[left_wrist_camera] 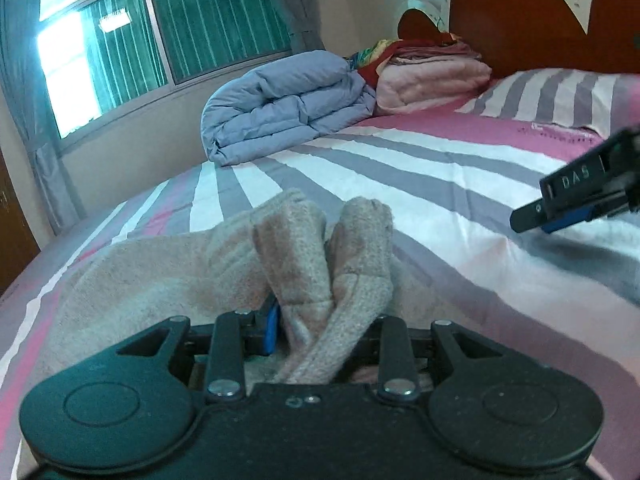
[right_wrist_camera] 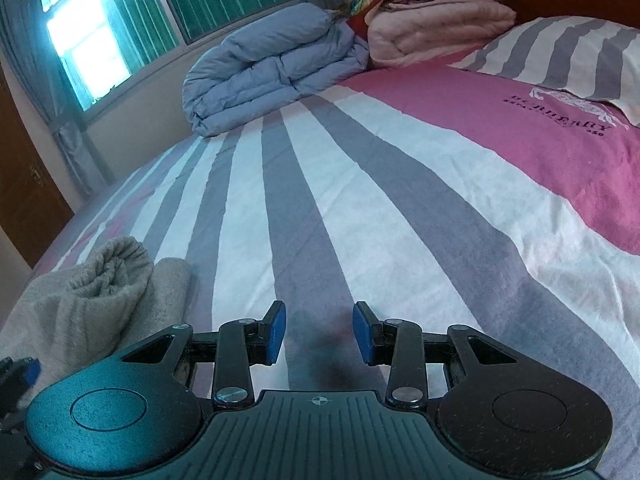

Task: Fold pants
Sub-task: 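Grasp the cuff ends with the left gripper and lift them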

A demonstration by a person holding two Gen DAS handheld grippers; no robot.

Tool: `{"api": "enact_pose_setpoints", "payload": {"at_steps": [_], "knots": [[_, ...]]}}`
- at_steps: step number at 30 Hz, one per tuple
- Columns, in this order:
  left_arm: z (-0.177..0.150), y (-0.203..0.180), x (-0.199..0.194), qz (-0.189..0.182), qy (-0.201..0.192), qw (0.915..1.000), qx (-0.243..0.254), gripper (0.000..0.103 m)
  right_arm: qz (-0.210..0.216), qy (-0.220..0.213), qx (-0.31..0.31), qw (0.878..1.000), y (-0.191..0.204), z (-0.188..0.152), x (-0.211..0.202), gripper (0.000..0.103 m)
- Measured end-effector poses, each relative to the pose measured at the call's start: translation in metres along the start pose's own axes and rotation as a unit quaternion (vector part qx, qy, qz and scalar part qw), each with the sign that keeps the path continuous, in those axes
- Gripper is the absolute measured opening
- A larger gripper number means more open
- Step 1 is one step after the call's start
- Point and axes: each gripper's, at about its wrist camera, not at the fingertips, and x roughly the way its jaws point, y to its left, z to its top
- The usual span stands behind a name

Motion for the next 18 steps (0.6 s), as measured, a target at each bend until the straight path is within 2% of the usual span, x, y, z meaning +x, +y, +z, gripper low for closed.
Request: {"api": "enact_pose_setpoints", "payload": {"at_steps": [7,12,16,17,18], "knots": [[0.0,-0.01,-0.002,0.018,0.002,0.9995,0.025,0.021,0.0,0.004,-0.009,1.0,0.002,-0.001,0.002,0.038],[-0.003,-0.03,0.002,0.046,0.008,0.9957,0.08,0.023,-0.002,0.007,-0.014,1.0,0.003,-0.001,0.004,0.038],[-0.004,-0.035,0.002,0.056,0.007,0.9946,0.087,0.024,-0.003,0.01,-0.016,1.0,0.003,-0.002,0.005,0.039],[-0.004,-0.037,0.001,0.058,0.007,0.9942,0.09,0.028,-0.004,0.011,-0.017,1.0,0.004,-0.002,0.006,0.039],[-0.004,-0.039,0.0,0.058,0.007,0.9939,0.094,0.043,-0.004,0.011,-0.018,1.0,0.004,-0.002,0.006,0.039]]}}
